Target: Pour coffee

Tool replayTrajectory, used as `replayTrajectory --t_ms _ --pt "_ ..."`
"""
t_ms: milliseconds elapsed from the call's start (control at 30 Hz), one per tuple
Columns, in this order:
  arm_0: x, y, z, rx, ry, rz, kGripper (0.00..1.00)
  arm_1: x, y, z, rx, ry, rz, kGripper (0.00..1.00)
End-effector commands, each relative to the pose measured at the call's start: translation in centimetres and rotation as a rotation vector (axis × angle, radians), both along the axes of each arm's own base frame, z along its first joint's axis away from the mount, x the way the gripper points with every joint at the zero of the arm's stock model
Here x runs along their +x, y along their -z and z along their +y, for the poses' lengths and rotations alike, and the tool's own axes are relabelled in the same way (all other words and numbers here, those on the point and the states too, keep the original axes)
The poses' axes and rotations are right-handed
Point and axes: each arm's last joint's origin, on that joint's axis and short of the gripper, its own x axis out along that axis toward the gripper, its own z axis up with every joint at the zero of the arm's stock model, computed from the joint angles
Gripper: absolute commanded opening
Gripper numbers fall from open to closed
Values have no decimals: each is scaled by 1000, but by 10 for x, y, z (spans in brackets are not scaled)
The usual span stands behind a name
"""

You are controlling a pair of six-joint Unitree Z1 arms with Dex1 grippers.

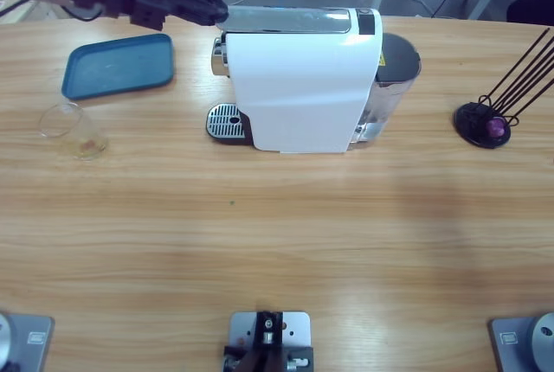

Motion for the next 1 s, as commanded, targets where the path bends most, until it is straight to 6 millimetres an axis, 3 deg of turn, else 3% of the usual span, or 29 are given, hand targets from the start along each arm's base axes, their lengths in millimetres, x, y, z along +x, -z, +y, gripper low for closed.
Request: replayTrajectory --t_ms 33,167,200,233,267,300,367,467,533,700,867,1000 --pt "-37 -102 -1 -177 48 -236 0 13 -4 7 -62 80 -16 992" --pt "-47 -101 -3 -156 82 -274 0 12 0 3 -77 136 -37 915" --pt "-54 -99 -6 -125 104 -333 0 11 1 1 -63 158 -38 898" --pt "-62 -97 -11 -77 147 -432 61 10 1 0 -56 172 -46 885" --pt "-73 -95 -16 -8 192 -560 473 10 1 -1 -43 187 -56 876" --pt "-84 -90 -20 87 211 -673 714 12 2 0 -38 203 -64 871" --pt "-102 -73 -15 346 226 -800 918 18 7 3 -30 257 -67 834" --pt "-123 -45 3 619 285 -879 927 40 26 3 -2 444 -29 818" --pt "-138 -34 27 647 268 -865 930 53 47 3 32 541 -18 950" --pt "-161 -19 62 627 199 -789 968 77 97 14 82 637 -8 897" --pt "-161 -18 62 611 161 -734 964 82 135 13 177 737 -61 881" --pt "-149 -23 44 592 134 -693 963 82 162 4 207 810 -70 881"
